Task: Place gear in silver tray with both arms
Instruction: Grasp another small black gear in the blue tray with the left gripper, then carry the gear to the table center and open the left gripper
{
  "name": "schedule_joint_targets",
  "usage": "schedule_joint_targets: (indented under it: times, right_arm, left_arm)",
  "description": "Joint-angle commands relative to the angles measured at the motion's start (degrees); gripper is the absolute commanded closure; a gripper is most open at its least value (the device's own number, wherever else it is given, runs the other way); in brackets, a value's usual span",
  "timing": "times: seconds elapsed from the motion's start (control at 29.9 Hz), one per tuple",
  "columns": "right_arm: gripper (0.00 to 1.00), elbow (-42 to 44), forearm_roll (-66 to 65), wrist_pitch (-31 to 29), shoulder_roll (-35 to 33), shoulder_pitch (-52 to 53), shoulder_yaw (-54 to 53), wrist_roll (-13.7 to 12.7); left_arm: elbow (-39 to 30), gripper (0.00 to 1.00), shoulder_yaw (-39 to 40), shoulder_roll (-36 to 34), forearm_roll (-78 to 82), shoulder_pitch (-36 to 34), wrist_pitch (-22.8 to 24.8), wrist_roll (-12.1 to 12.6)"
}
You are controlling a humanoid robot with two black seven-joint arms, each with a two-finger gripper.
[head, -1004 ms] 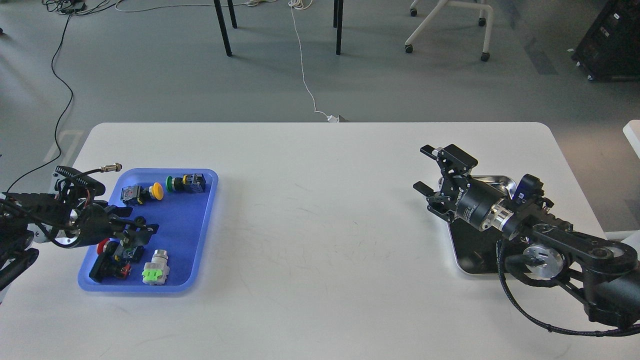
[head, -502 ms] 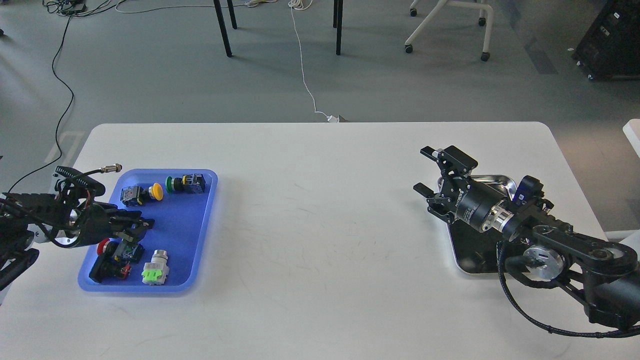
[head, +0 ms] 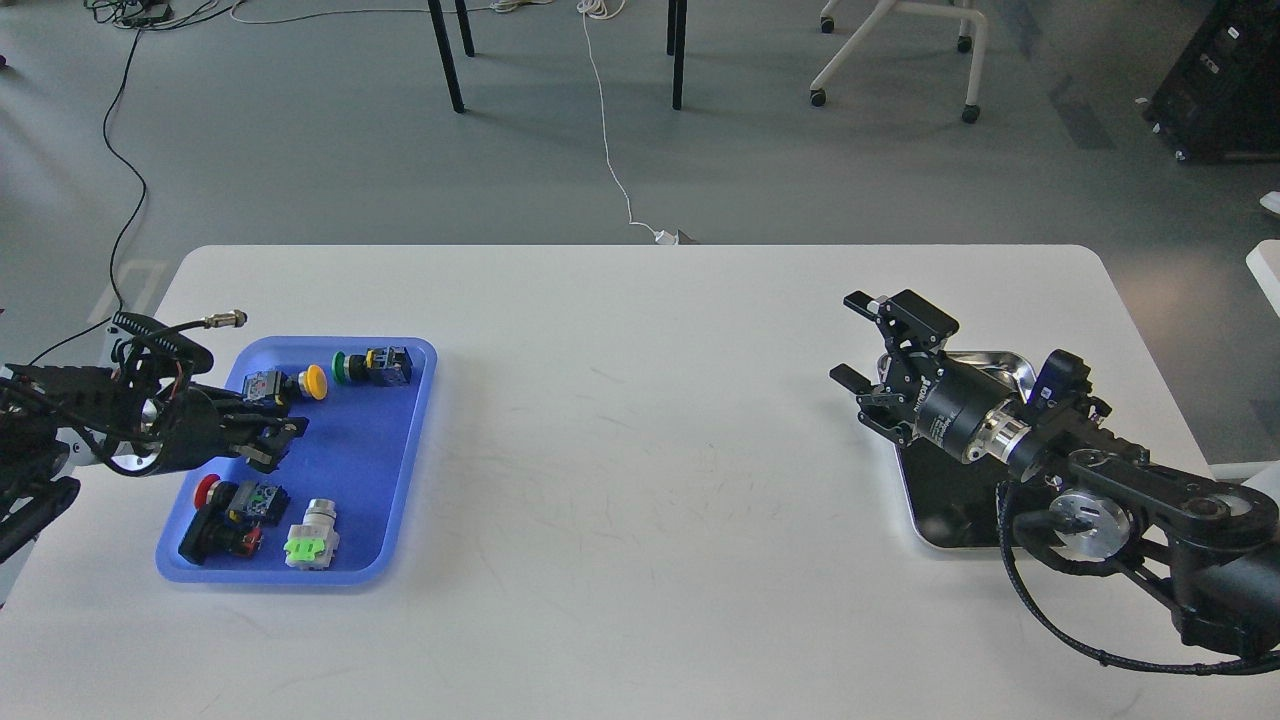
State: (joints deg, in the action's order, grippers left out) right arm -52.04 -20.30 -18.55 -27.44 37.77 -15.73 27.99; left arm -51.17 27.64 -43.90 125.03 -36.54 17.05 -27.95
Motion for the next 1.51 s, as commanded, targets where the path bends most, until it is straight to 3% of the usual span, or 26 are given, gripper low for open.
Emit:
schedule_joint_targets:
  times: [0.0, 0.23, 0.44, 0.67, 1.0, 1.31, 1.47]
  right_arm:
    - [0.03, 0.01, 0.0, 0.01, -0.07, 0.02, -0.09, 0.01]
    - [0.03, 0.1, 0.17, 0.01, -0.6, -0.07, -2.37, 0.01]
    - [0.03, 0.19, 2.89, -0.43, -1.82, -0.33, -5.18, 0.01]
    - [0.03, 0.19, 11.15, -4.82, -6.39, -0.86, -5.19, 0.01]
    - [0.03, 0.01, 11.87, -5.35, -8.42, -2.18, -5.27, 0.01]
    - [0.03, 0.01, 11.87, -5.44, -8.42, -2.18, -5.19, 0.01]
    - [0.03, 0.01, 11.87, -5.35, -8.42, -2.18, -5.19, 0.01]
  left_arm:
    - [-6.73, 0.84, -0.04, -0.84, -0.03, -1.86, 1.14, -0.05]
    - [-22.12, 0.83, 0.05, -1.11, -0.03, -5.99, 9.04, -0.05]
    - [-23.01, 0.82, -1.26, 7.49, -0.03, -13.02, 10.95, -0.05]
    - [-14.59, 0.82, -13.13, 22.95, -0.03, -22.43, 10.95, -0.05]
    - [2.2, 0.82, -17.26, 41.33, -0.03, -23.31, 10.95, -0.05]
    - [9.77, 0.8, -20.52, 43.9, -0.03, -23.14, 10.95, -0.05]
    - [11.7, 0.72, -21.4, 43.9, -0.03, -22.79, 10.46, -0.05]
